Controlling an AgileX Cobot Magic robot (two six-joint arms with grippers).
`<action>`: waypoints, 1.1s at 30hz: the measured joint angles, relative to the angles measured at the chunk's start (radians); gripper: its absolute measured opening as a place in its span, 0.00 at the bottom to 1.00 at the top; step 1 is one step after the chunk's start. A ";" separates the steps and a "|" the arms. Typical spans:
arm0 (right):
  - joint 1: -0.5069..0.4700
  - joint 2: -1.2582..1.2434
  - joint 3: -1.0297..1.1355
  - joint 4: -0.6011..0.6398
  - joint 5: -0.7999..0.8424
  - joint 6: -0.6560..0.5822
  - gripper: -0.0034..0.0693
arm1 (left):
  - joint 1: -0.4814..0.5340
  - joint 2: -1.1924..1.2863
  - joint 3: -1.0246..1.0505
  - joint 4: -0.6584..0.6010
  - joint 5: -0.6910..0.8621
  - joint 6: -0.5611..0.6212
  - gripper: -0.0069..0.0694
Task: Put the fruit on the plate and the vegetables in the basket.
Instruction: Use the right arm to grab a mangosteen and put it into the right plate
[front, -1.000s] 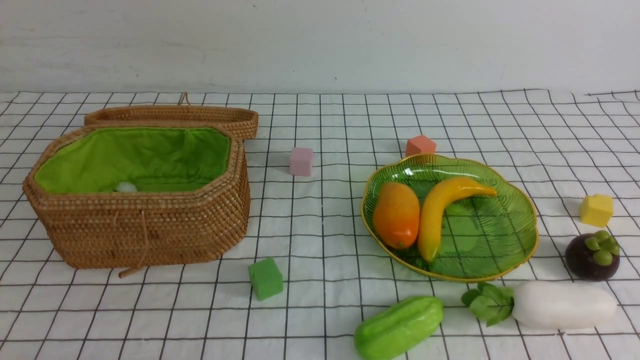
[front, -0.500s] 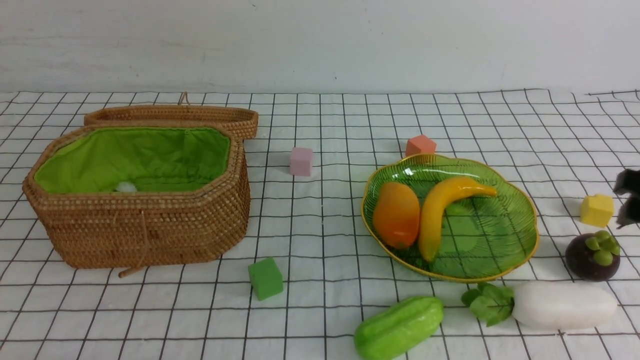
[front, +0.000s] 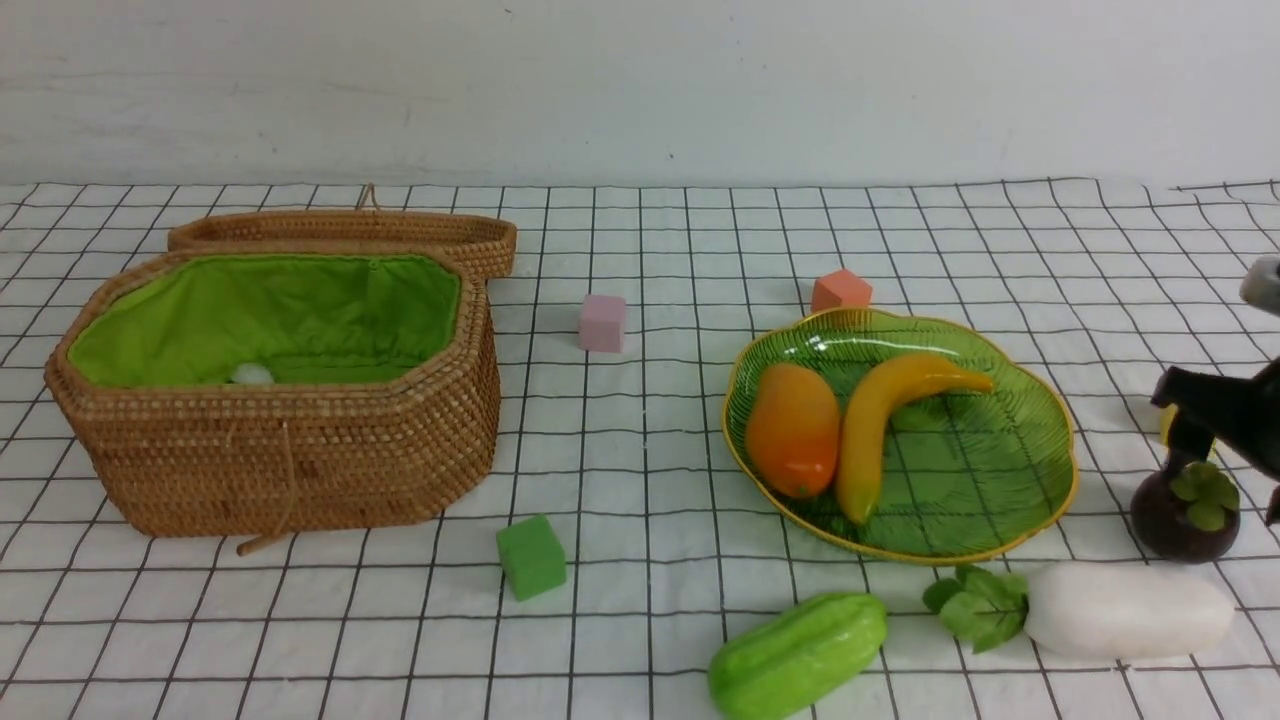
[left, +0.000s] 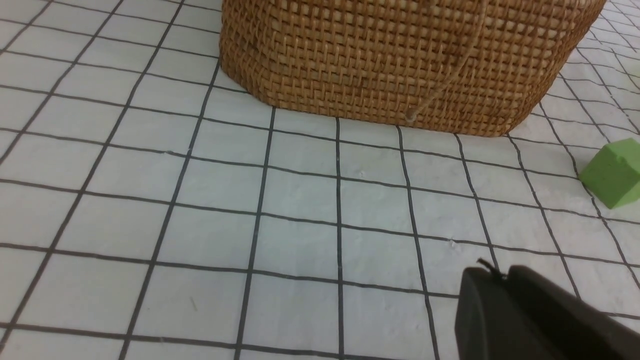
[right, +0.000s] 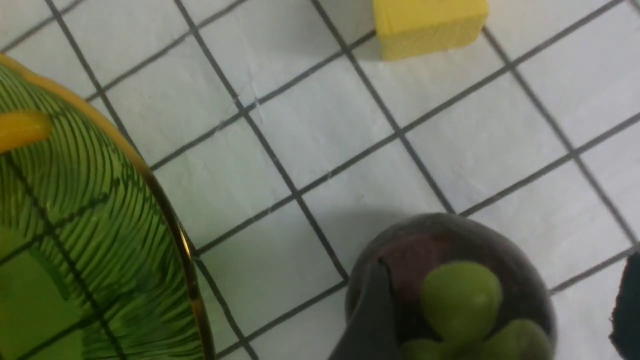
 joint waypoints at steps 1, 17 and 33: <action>0.000 0.020 -0.001 0.030 0.001 -0.021 0.86 | 0.000 0.000 0.000 0.000 0.000 0.000 0.15; 0.000 -0.118 -0.011 0.236 -0.060 -0.307 0.81 | 0.000 0.000 0.000 0.000 0.000 0.000 0.16; 0.214 0.046 -0.031 0.393 -0.204 -0.463 0.81 | 0.000 0.000 0.000 0.000 0.000 0.000 0.17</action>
